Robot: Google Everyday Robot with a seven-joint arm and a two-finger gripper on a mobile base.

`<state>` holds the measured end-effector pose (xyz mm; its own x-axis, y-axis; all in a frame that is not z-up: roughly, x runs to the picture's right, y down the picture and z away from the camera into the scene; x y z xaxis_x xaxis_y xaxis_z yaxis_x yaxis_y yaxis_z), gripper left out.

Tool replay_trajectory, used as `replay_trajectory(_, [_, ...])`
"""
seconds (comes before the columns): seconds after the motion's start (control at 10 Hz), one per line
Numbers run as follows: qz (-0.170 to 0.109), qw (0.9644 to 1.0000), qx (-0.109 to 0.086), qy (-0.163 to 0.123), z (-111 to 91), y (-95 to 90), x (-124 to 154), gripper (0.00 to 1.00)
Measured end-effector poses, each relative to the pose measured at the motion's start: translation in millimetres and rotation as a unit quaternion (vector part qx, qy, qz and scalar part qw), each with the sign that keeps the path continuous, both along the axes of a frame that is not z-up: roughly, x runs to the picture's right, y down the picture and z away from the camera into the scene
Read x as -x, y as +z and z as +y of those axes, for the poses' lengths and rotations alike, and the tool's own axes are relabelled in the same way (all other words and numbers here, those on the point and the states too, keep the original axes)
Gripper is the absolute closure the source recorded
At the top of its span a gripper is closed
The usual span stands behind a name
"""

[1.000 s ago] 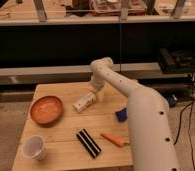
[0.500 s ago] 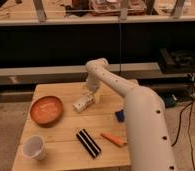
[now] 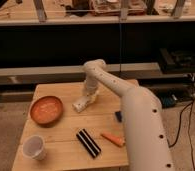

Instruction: Place the bottle in the ceramic bowl

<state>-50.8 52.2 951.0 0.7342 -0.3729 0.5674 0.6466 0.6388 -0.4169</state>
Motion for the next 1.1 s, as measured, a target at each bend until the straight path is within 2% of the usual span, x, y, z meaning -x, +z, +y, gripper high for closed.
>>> replay_trajectory(0.3, [-0.001, 1.0, 0.007, -0.002, 2.0, -1.3, 3.7, 0.98])
replay_trajectory(0.5, [-0.007, 1.0, 0.003, 0.002, 1.4, -6.6, 2.6, 1.0])
replay_trajectory(0.7, [-0.021, 0.9992, -0.025, 0.022, -7.7, -21.0, 0.8, 1.0])
replay_trajectory(0.9, [-0.04, 0.9965, -0.057, 0.047, -21.3, -41.1, 1.1, 1.0])
replay_trajectory(1.1, [-0.075, 0.9874, -0.114, 0.08, -45.6, -72.3, 7.7, 1.0])
